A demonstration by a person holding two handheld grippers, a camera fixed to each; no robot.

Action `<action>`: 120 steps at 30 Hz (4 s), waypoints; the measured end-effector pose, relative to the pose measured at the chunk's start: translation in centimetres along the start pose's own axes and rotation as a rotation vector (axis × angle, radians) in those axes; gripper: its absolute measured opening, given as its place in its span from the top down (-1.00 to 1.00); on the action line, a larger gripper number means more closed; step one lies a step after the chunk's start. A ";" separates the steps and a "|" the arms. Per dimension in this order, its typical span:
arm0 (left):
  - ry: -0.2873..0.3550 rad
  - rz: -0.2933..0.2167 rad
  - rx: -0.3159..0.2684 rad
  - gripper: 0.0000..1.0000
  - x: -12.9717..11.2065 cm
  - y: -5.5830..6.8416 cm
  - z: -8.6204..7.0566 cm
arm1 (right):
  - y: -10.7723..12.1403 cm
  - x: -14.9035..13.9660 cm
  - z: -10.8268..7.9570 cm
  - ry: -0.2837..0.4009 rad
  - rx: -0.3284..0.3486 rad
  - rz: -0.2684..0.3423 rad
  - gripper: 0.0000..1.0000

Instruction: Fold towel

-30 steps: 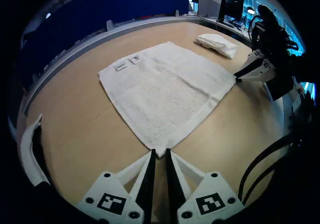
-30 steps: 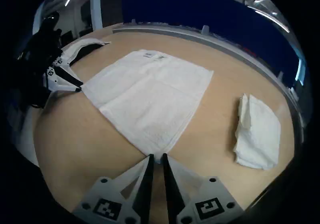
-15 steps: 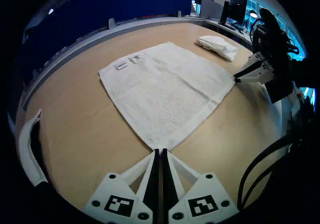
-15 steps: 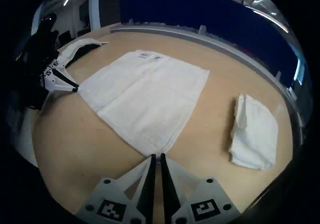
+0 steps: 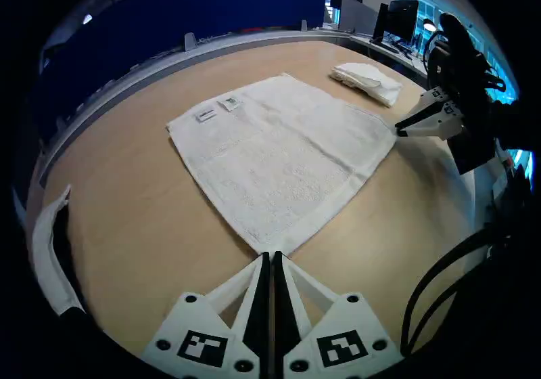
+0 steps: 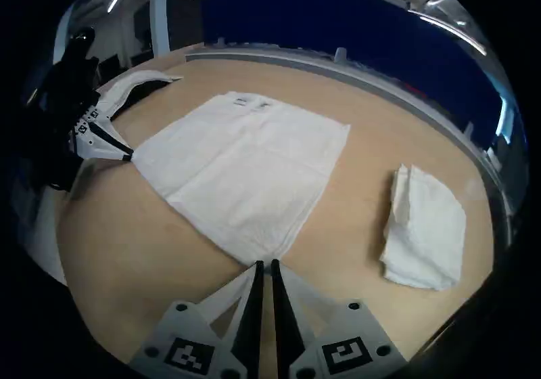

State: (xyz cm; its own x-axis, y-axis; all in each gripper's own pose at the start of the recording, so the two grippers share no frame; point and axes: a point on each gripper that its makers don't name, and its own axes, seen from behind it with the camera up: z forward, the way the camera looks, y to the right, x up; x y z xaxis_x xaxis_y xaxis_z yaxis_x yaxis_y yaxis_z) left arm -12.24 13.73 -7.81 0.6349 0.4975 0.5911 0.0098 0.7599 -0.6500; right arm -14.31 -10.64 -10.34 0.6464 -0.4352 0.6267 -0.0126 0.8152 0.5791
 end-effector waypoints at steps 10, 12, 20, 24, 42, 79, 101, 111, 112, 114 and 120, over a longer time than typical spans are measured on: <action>0.011 -0.020 0.002 0.92 1.1 0.6 -2.0 | -0.2 1.6 -2.1 0.024 0.003 0.001 0.84; 0.015 -0.028 0.004 0.92 1.5 0.6 -2.5 | -0.3 2.1 -2.6 0.030 0.004 0.000 0.84; 0.030 -0.061 0.014 0.92 2.7 0.6 -4.6 | -0.6 4.3 -4.9 0.059 0.008 0.004 0.84; 0.036 -0.077 0.021 0.92 3.2 0.7 -5.6 | -0.9 5.3 -6.1 0.071 0.013 0.011 0.84; 0.037 -0.108 0.029 0.92 4.6 1.4 -9.2 | -1.6 6.5 -8.8 0.077 0.019 0.024 0.84; 0.070 -0.050 0.116 0.92 11.1 -5.8 -3.0 | 4.9 12.9 -2.1 0.107 -0.032 0.064 0.83; -0.001 -0.026 0.125 0.92 10.0 -8.7 4.0 | 7.0 11.0 4.6 0.005 -0.021 0.109 0.84; -0.010 -0.027 0.128 0.92 10.0 -8.9 4.4 | 7.3 10.7 5.5 -0.009 -0.025 0.120 0.83; -0.013 -0.025 0.127 0.92 10.0 -8.9 4.5 | 7.4 10.6 5.6 -0.010 -0.027 0.122 0.83; -0.018 -0.023 0.127 0.91 9.9 -8.9 4.6 | 7.5 10.6 5.8 -0.013 -0.032 0.124 0.77; -0.015 -0.015 0.146 0.78 10.1 -9.4 5.2 | 7.9 10.4 6.5 -0.029 -0.046 0.112 0.39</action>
State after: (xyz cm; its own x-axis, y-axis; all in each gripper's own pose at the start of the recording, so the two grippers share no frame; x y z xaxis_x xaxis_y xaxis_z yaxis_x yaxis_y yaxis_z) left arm -9.88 13.77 6.79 0.6242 0.4908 0.6079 -0.0938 0.8195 -0.5654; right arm -12.68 -11.21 4.14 0.6207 -0.3507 0.7013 -0.0484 0.8756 0.4807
